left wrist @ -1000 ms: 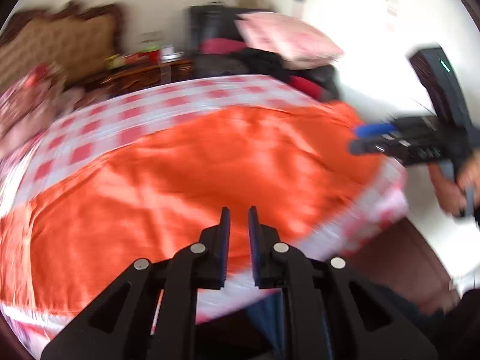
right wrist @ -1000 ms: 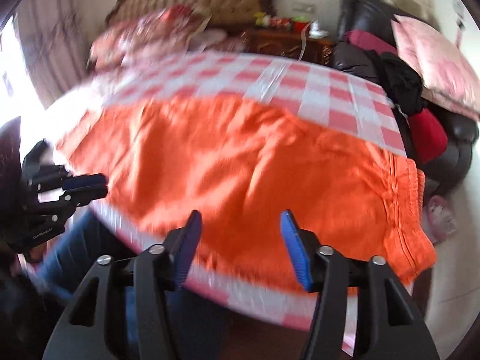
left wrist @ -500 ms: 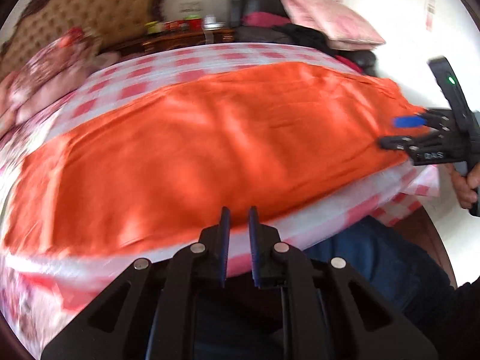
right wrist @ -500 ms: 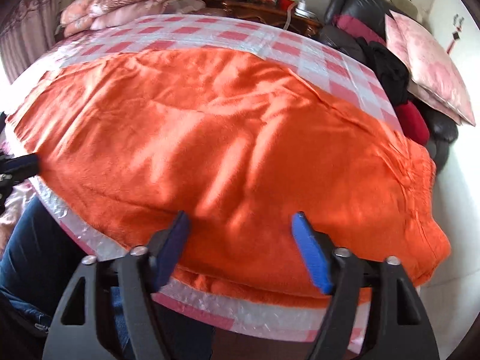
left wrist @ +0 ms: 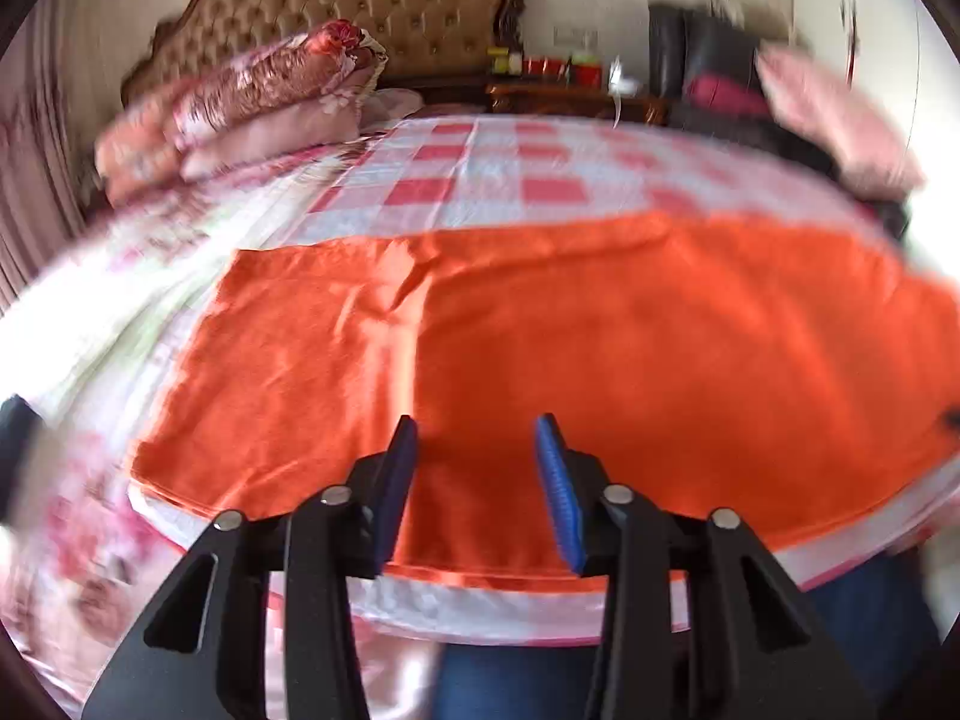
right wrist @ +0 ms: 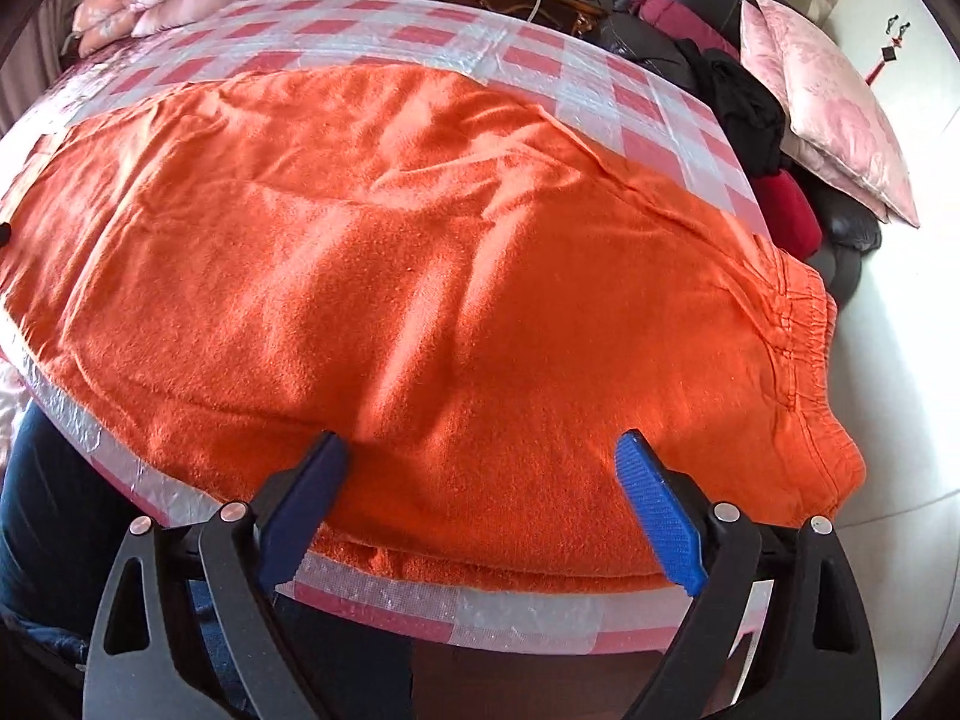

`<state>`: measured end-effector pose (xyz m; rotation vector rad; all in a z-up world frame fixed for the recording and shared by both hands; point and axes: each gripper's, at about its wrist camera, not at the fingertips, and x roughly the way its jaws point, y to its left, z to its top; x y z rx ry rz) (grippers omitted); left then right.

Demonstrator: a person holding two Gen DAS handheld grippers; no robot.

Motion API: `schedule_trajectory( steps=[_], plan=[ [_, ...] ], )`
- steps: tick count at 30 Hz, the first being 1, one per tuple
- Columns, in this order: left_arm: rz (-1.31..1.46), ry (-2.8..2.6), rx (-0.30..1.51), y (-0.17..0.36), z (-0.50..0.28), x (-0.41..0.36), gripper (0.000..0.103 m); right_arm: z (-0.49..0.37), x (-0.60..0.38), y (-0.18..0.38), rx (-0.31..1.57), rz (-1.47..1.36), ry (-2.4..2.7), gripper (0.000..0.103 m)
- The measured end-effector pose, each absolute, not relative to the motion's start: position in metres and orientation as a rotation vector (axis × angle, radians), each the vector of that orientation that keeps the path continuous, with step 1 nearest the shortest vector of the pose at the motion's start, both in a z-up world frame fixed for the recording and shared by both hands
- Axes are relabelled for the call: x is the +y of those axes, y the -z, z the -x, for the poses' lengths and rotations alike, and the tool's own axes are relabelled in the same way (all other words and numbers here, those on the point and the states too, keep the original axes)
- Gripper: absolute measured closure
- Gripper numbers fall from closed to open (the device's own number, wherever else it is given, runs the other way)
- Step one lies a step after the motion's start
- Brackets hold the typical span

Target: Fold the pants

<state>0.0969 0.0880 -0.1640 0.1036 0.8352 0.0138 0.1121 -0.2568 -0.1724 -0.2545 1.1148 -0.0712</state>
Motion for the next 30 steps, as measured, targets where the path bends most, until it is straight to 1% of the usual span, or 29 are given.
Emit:
schedule_trajectory(
  steps=[1, 2, 3, 5, 6, 9, 10, 11, 13, 14, 17, 21, 25, 27, 30],
  plan=[
    [-0.107, -0.017, 0.817, 0.165, -0.094, 0.092, 0.049, -0.111, -0.255, 0.170, 1.107, 0.266, 0.088, 0.015],
    [-0.103, -0.033, 0.814, 0.166, -0.092, 0.096, 0.038, -0.110, -0.253, 0.166, 1.095, 0.264, 0.094, 0.015],
    [-0.077, -0.041, 0.815, 0.167, -0.089, 0.104, 0.035, -0.108, -0.250, 0.161, 1.076, 0.252, 0.090, 0.015],
    [-0.011, -0.039, 0.831, 0.170, -0.086, 0.123, 0.024, -0.111, -0.245, 0.148, 1.026, 0.214, 0.078, 0.015],
    [0.001, -0.047, 0.834, 0.171, -0.084, 0.131, 0.023, -0.115, -0.241, 0.143, 0.999, 0.195, 0.074, 0.015],
    [-0.005, -0.094, 0.871, 0.167, -0.084, 0.145, 0.023, -0.133, -0.220, 0.138, 0.956, 0.168, 0.065, 0.015],
    [0.021, -0.129, 0.890, 0.166, -0.086, 0.152, 0.026, -0.138, -0.215, 0.139, 0.957, 0.163, 0.059, 0.015],
    [0.055, -0.147, 0.910, 0.164, -0.088, 0.159, 0.030, -0.144, -0.207, 0.141, 0.956, 0.150, 0.041, 0.015],
    [0.138, -0.185, 0.937, 0.159, -0.091, 0.176, 0.035, -0.152, -0.197, 0.145, 0.960, 0.134, 0.013, 0.015],
    [0.153, -0.202, 0.951, 0.158, -0.093, 0.182, 0.041, -0.155, -0.192, 0.149, 0.966, 0.130, 0.002, 0.015],
    [0.151, -0.254, 0.983, 0.155, -0.101, 0.196, 0.049, -0.158, -0.185, 0.160, 0.992, 0.127, -0.023, 0.015],
    [0.160, -0.314, 1.018, 0.155, -0.115, 0.212, 0.051, -0.156, -0.185, 0.177, 1.042, 0.135, -0.026, 0.015],
    [0.108, -0.346, 1.037, 0.155, -0.128, 0.212, 0.050, -0.156, -0.196, 0.185, 1.058, 0.050, -0.059, 0.014],
    [0.092, -0.361, 1.042, 0.155, -0.133, 0.212, 0.049, -0.155, -0.196, 0.186, 1.054, 0.053, -0.067, 0.011],
    [0.090, -0.377, 1.047, 0.155, -0.136, 0.211, 0.049, -0.155, -0.196, 0.187, 1.042, 0.058, -0.081, 0.011]
  ],
)
